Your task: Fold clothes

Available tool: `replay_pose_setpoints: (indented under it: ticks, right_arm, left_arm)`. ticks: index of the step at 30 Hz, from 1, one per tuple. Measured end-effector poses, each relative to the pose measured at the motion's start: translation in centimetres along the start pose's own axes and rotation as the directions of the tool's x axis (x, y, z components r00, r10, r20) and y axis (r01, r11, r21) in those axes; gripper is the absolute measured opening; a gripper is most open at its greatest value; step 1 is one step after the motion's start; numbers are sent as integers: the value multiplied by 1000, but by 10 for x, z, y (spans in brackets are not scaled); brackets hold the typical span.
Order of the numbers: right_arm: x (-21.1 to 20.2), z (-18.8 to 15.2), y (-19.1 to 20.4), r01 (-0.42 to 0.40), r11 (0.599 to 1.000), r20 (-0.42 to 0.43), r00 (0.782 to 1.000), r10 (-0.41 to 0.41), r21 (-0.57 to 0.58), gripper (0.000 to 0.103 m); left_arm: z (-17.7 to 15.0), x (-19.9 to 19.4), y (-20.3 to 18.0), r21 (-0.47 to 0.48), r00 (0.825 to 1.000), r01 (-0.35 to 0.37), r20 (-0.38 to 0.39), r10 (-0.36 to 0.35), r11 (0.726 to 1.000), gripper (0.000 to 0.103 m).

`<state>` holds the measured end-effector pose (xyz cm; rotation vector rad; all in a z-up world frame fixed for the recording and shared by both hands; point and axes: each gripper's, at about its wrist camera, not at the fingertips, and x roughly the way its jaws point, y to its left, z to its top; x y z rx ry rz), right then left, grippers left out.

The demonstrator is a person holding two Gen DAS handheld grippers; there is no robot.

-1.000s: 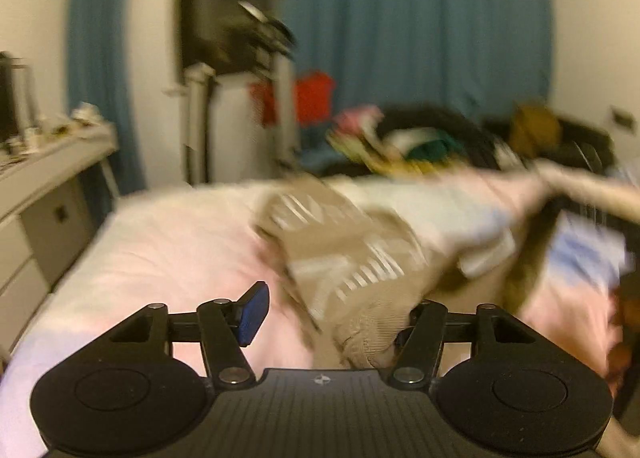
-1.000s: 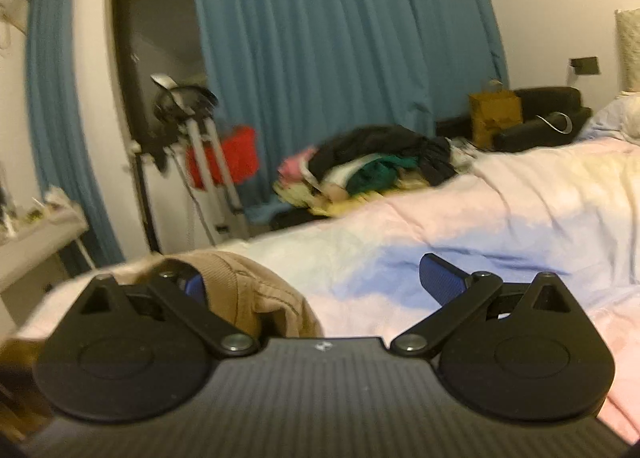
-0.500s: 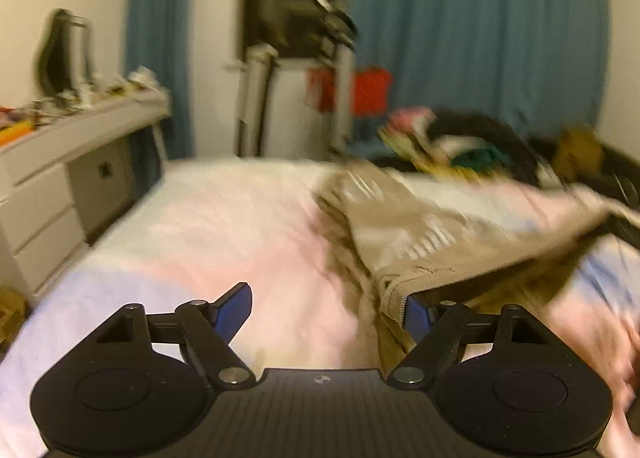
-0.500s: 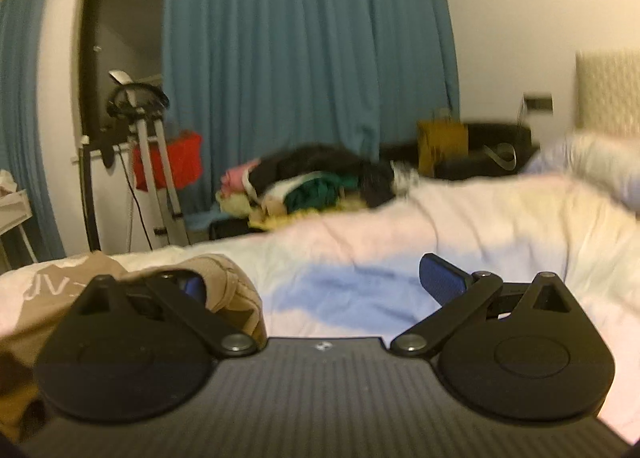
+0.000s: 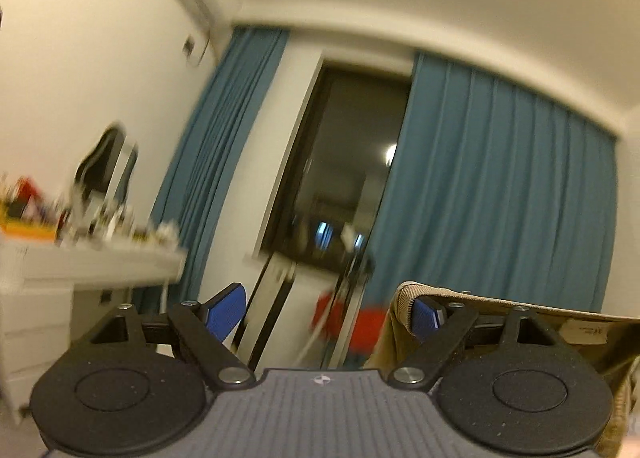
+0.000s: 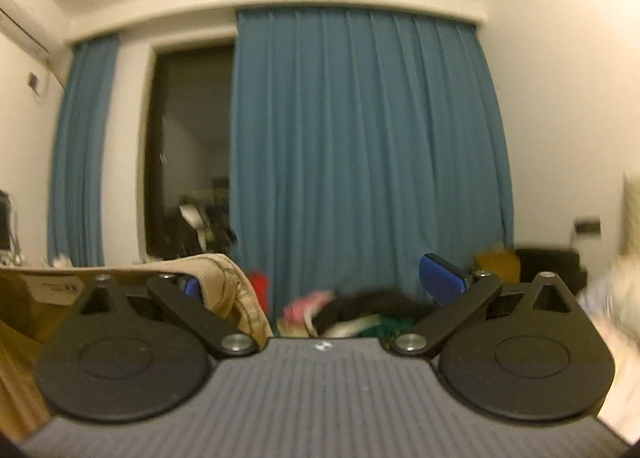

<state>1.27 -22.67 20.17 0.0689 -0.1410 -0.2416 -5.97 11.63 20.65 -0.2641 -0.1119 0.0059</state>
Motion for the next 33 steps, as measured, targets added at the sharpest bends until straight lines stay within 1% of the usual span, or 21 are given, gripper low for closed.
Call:
replay_pose_setpoints:
  ticks: [3,7,9,11,13,15,18,19,22,25,28,31,33]
  right_arm:
    - [-10,69,-1,-55,999,53,997,55,0,103]
    - [-30,147,-3,-100,995,78,992,101,-23,103]
    - [-37,176,-5,-120,992,75,990,122,-24,103]
    - [-44,200,-8,-129,991,65,989,131,-26,103]
    - [-52,216,-8,-134,990,57,989,136,-35,103]
    - [-56,223,-12,-136,990,46,989,138,-39,103]
    - [-62,233,-17,-138,989,29,990,140,-44,103]
    - [-61,230,-19,-134,990,19,991,135,-47,103]
    - [-54,216,-25,-122,991,-19,992,121,-55,103]
    - [-29,182,-29,-97,993,-79,993,92,-61,103]
    - [7,145,-37,-84,996,-160,984,77,-36,103]
    - [52,108,-39,-60,998,-227,973,52,-32,103]
    - [91,84,-36,-42,999,-253,967,34,-27,103]
  left_arm:
    - [65,-1,-14,-19,996,47,76,-46,999,90]
    - [138,-9,-32,-3,987,100,123,-99,995,91]
    - [168,-16,-39,6,983,128,134,-127,992,92]
    - [189,-19,-47,14,980,154,125,-155,988,94]
    - [208,-22,-56,21,977,179,117,-181,984,94]
    - [219,-23,-63,22,974,193,113,-194,981,94]
    - [226,-19,-69,5,973,221,69,-221,975,95]
    - [226,-15,-71,0,972,229,52,-229,973,95]
    - [202,16,-73,-4,972,234,-32,-234,972,96]
    - [178,48,-75,-8,964,238,-115,-238,971,96]
    - [148,87,-79,-20,951,233,-205,-232,972,96]
    - [110,141,-87,-26,937,199,-287,-198,980,96]
    - [83,180,-93,-29,937,160,-310,-161,987,96]
